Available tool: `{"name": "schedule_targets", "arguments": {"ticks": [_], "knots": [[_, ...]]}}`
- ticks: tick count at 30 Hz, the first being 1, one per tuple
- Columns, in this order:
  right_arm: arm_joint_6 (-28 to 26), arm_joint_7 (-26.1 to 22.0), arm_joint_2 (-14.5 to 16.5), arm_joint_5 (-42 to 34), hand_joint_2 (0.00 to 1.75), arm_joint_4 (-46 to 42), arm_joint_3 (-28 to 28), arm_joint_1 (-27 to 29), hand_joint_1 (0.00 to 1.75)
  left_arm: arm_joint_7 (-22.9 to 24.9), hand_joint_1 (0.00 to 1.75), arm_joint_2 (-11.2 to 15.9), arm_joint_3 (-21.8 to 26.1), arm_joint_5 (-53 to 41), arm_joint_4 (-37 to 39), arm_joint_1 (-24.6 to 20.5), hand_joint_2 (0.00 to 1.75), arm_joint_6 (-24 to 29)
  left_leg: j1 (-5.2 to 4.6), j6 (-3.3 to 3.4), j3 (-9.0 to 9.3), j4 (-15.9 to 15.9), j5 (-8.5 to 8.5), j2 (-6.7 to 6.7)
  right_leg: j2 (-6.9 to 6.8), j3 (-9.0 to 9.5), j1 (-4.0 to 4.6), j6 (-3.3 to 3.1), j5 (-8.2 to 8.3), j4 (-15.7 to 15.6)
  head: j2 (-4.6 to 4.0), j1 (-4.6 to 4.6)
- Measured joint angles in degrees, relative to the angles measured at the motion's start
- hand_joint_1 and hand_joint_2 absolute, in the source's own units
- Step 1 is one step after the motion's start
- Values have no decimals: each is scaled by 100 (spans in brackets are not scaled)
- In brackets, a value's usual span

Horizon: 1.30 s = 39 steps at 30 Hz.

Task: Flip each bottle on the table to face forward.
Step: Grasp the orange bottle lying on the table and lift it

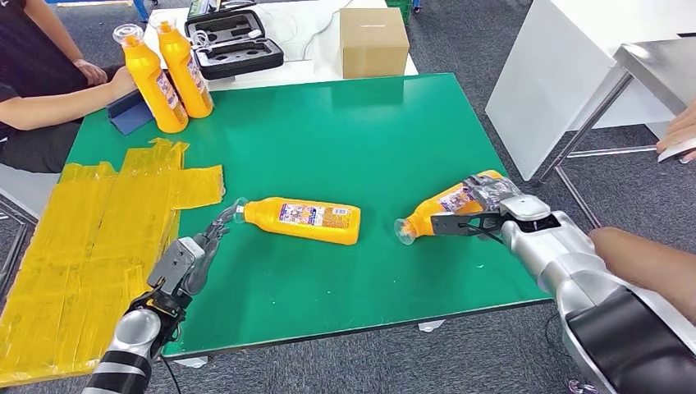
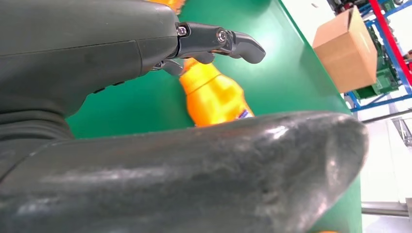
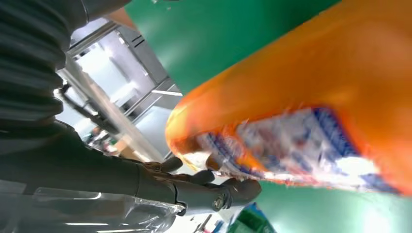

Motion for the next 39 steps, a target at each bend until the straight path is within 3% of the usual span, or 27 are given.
{"name": "schedule_targets", "arguments": {"ticks": [2, 4, 23, 24, 27, 28, 39], "knots": [[-39, 168, 76, 141, 175, 64, 2, 64, 99, 8, 0, 8, -58, 14, 76, -84, 0, 3, 1, 0, 8, 0, 0, 1, 1, 4, 0, 0, 0, 0, 0, -1], [1, 256, 125, 300, 175, 129, 10, 78, 175, 10, 0, 19, -105, 38, 159, -154, 0, 7, 2, -1, 22, 0, -2, 2, 0, 15, 0, -1, -3, -1, 0, -1], [793, -78, 93, 652, 175, 252, 141, -131, 175, -135, 0, 71, -175, 158, 578, -339, 0, 17, 5, -8, 165, -2, -48, 2, 1, 99, 0, -6, -51, -10, 0, 2], [798, -82, 86, 654, 175, 252, 143, -131, 145, -138, 0, 71, -183, 159, 592, -349, 0, 17, 5, -8, 168, -2, -49, 2, 1, 102, 0, -7, -52, -10, 0, 3], [837, -90, 75, 663, 175, 259, 146, -128, 14, -149, 0, 71, -199, 162, 619, -370, 0, 17, 6, -8, 172, -2, -51, 2, 1, 106, 0, -7, -53, -12, 0, 2], [870, -93, 71, 669, 175, 266, 151, -121, 0, -154, 0, 71, -203, 165, 626, -375, 0, 17, 6, -9, 173, -2, -52, 1, 1, 107, 0, -7, -53, -13, 0, 2], [951, -64, 29, 788, 175, 324, 192, 116, 0, -195, 0, 70, -246, 189, 698, -451, 0, 28, 7, -11, 202, -2, -76, 25, 15, 129, 0, 2, -68, -20, 0, 1]]}}
